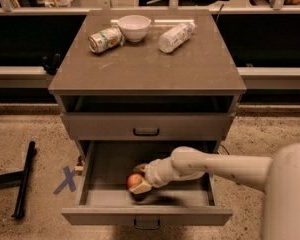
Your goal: Pick apple from middle drawer and place on counter
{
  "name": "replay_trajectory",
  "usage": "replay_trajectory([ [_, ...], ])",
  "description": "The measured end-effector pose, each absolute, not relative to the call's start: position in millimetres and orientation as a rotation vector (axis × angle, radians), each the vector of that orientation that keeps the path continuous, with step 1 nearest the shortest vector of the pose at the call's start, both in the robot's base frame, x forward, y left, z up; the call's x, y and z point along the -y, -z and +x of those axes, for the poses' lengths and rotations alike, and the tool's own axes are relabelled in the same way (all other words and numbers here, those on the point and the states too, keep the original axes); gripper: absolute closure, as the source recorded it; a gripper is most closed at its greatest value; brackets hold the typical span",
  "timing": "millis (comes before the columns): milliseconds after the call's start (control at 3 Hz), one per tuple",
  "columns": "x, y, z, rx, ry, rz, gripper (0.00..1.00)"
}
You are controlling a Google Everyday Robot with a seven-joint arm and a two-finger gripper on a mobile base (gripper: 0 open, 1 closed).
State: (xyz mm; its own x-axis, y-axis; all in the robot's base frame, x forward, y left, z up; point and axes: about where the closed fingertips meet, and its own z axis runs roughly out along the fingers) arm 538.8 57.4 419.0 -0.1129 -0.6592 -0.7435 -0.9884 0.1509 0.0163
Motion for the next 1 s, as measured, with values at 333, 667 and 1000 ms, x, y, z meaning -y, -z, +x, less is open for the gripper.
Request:
replay_trajectory([
  [333,-31,-483,532,-1.667,-0.724,-1.561,1.0],
  [667,16,-534,523,-1.565,-0.689,-1.521,1.0],
  [1000,16,-534,523,-1.565,-0.689,-1.521,1.0],
])
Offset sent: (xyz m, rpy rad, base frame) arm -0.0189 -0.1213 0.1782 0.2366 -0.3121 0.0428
